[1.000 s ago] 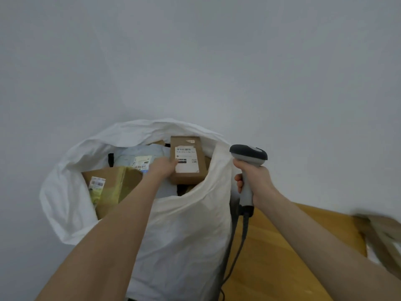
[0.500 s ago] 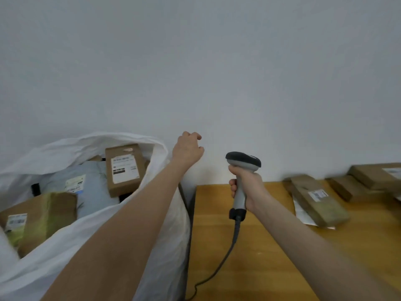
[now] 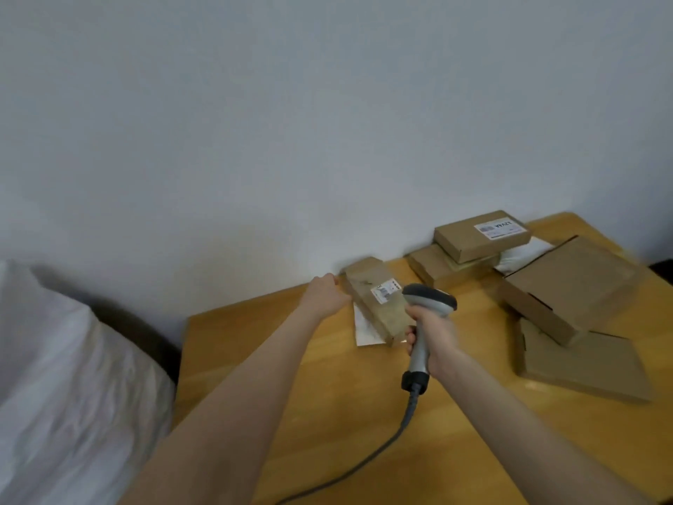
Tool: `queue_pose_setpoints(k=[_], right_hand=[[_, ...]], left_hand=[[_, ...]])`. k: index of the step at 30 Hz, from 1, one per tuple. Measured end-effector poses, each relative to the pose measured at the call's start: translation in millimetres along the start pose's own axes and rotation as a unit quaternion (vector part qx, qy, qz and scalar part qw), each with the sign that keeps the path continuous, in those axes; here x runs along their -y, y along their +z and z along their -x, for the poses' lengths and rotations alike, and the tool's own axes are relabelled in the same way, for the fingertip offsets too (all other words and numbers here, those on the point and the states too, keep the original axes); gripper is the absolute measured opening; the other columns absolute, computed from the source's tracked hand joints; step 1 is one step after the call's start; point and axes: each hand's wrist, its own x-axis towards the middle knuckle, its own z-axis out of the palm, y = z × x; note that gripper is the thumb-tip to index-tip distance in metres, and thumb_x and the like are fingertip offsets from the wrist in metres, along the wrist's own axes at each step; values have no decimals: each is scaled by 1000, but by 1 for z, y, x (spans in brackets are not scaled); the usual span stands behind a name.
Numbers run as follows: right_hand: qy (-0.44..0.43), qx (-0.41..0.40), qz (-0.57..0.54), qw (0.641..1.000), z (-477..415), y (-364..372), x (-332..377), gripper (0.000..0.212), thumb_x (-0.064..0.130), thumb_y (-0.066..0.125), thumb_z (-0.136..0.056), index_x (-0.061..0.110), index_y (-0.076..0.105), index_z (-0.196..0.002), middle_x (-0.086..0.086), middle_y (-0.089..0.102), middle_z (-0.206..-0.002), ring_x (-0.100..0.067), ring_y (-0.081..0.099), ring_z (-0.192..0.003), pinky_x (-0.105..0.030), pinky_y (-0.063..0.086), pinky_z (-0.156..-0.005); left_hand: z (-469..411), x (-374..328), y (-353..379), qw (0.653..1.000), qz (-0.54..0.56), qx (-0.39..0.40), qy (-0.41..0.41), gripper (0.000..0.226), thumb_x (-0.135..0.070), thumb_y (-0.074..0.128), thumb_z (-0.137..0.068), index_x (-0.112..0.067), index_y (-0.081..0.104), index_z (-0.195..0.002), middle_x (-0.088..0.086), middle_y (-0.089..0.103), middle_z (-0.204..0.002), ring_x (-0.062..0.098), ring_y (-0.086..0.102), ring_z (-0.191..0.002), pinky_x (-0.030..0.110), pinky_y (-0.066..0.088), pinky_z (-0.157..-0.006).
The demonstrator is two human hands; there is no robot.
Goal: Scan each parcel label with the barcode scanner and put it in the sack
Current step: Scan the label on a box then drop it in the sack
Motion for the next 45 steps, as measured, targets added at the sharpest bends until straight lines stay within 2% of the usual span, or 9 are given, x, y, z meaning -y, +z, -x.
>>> queue_pose_setpoints(k=[2,5,8,21,25,29,34,41,45], right_hand=[[6,-26,16,1000,-29,-28,10,11,13,63,-90,6,57,-84,-7,51,-55,-16,44,-44,-27,39,-45],[16,-51,40,998,-67,-58,20,15,15,65,-89,7,58,-78,-7,54,-56,-16,46,-47,-29,40,-49],[26,-51,54,997,-100,-72,23,16,16,69,-87,9,60,-76,-6,58,-58,-15,50,-49,-28,43,-53],[75,-2,69,995,-170,-64,10,17,18,73,-85,6,61,-86,-11,62,-76,-22,61,-64,-32,52,-59],[74,-1,10,997,-160,-65,15,21,23,73,-86,5,63,-87,-9,66,-73,-20,61,-57,-29,50,-54],[75,28,-64,995,-137,-62,30,24,29,72,-87,8,64,-94,-12,71,-86,-22,65,-69,-30,51,-61],[50,47,-66,995,-102,-55,45,34,35,75,-82,9,62,-101,-11,65,-99,-25,63,-76,-33,52,-63],[44,85,-17,995,-52,-36,25,58,38,79,-76,10,58,-123,-18,64,-116,-37,68,-91,-44,58,-78],[62,134,10,989,-18,-15,16,58,40,79,-71,10,60,-118,-17,67,-106,-33,68,-74,-42,59,-74]], left_hand=[[-18,-18,32,998,61,18,-28,36,-21,62,-91,-7,54,-123,-1,49,-104,13,48,-96,14,37,-62],[-43,-27,80,984,138,56,-97,38,-20,64,-90,-3,56,-123,3,59,-108,20,54,-94,29,48,-77],[-62,-24,119,957,220,70,-174,53,-18,63,-92,-5,42,-138,7,49,-137,26,52,-117,35,47,-88],[-101,4,169,843,438,26,-310,46,-9,72,-84,4,53,-122,16,65,-110,28,65,-92,43,55,-87],[-84,10,142,893,385,-23,-232,52,-7,73,-81,1,52,-128,7,62,-102,23,61,-92,30,54,-72],[-60,27,94,989,71,-126,-15,57,-13,77,-74,-14,54,-127,1,56,-113,19,54,-102,24,47,-78],[-32,56,37,941,-177,-221,187,57,1,78,-63,-13,60,-115,9,57,-113,29,53,-106,40,52,-88],[10,79,-20,905,-158,-270,287,65,12,71,-63,-22,49,-114,11,51,-115,32,54,-105,39,55,-83],[34,95,-39,902,-129,-260,319,64,12,69,-69,-24,45,-116,5,39,-125,33,56,-106,42,59,-67]])
